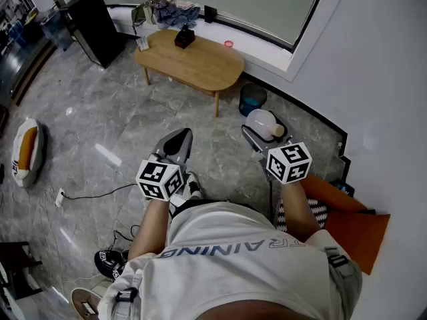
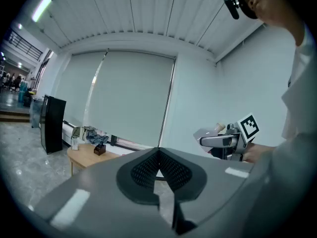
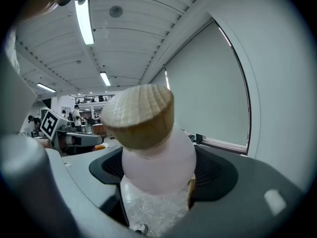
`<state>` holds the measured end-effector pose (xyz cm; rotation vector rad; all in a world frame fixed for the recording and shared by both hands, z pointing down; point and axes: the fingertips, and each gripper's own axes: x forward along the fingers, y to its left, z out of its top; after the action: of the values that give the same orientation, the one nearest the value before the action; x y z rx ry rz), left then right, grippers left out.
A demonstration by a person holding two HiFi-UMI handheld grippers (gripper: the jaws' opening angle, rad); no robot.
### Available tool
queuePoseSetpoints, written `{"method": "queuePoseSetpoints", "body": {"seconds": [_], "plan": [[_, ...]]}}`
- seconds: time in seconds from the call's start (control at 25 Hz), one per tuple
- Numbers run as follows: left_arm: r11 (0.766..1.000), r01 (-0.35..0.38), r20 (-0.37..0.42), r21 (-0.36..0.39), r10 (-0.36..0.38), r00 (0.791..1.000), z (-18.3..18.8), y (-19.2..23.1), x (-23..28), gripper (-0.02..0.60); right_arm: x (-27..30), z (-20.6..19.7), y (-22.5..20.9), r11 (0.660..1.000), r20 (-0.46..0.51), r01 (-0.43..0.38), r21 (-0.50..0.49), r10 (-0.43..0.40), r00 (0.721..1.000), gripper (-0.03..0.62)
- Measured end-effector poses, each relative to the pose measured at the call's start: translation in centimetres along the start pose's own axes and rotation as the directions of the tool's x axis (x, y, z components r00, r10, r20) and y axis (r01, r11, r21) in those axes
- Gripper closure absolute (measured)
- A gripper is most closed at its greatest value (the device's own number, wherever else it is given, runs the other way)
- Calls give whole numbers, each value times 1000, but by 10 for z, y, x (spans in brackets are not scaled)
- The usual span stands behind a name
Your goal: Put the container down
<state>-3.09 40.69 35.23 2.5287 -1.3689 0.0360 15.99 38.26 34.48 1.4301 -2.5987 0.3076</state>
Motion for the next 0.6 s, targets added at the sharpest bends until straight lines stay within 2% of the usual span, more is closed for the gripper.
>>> {"method": "queuePoseSetpoints", "body": {"seconds": [0.16, 0.6], "plan": [[1000, 6, -8, 25, -6, 1000, 5, 4, 3, 581, 8, 3, 1, 1000, -1, -4, 2, 4, 1000, 181], [1000, -4, -30, -5, 4, 1000, -1, 16, 20, 581, 25, -1, -14, 1000, -3, -3, 17, 3, 1000, 181]]}}
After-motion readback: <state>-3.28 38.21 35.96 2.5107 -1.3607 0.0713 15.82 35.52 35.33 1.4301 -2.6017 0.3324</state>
